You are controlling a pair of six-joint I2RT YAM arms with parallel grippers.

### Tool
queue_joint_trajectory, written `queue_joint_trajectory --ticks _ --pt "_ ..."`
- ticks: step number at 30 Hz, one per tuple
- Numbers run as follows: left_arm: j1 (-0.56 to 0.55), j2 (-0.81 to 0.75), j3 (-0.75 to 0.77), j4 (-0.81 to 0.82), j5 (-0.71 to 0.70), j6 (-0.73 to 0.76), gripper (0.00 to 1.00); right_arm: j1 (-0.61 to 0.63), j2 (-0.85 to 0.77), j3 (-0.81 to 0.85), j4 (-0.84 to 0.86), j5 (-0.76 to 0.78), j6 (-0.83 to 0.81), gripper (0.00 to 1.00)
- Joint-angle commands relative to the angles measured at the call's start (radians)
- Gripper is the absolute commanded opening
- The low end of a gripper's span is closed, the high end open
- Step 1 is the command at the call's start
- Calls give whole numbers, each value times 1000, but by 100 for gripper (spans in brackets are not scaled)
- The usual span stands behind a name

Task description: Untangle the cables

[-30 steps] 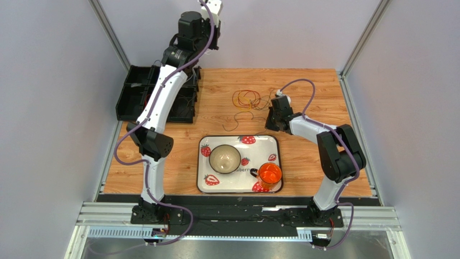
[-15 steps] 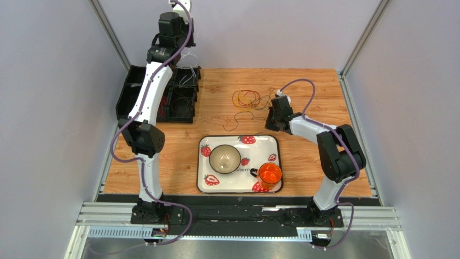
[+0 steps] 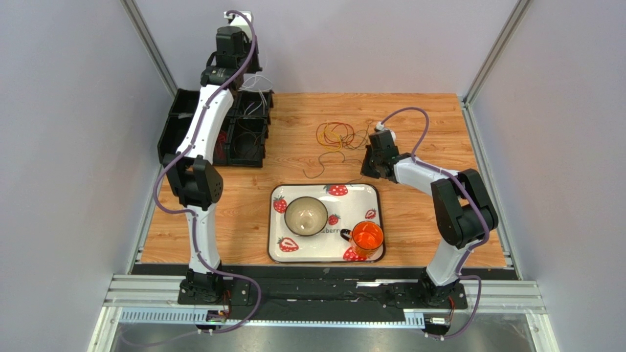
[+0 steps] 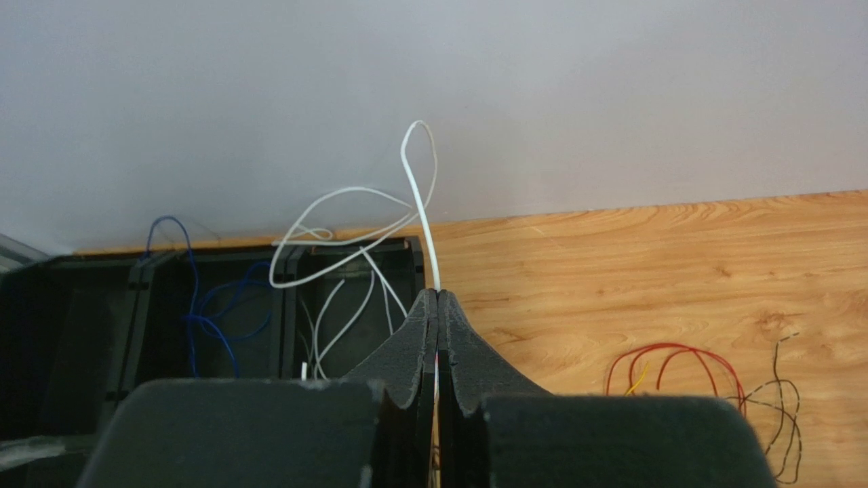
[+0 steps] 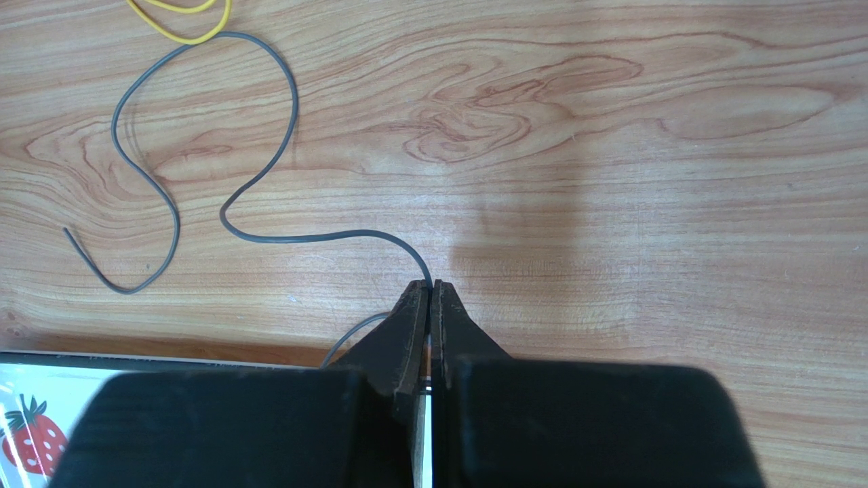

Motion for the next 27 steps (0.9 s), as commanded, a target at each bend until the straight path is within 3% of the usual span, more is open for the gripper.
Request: queue_joint_trajectory --ticks 1,27 --pt "15 50 -8 26 52 -74 0 -4 0 34 14 -4 9 0" --pt "104 314 87 26 23 -235 0 -3 3 38 13 -6 10 0"
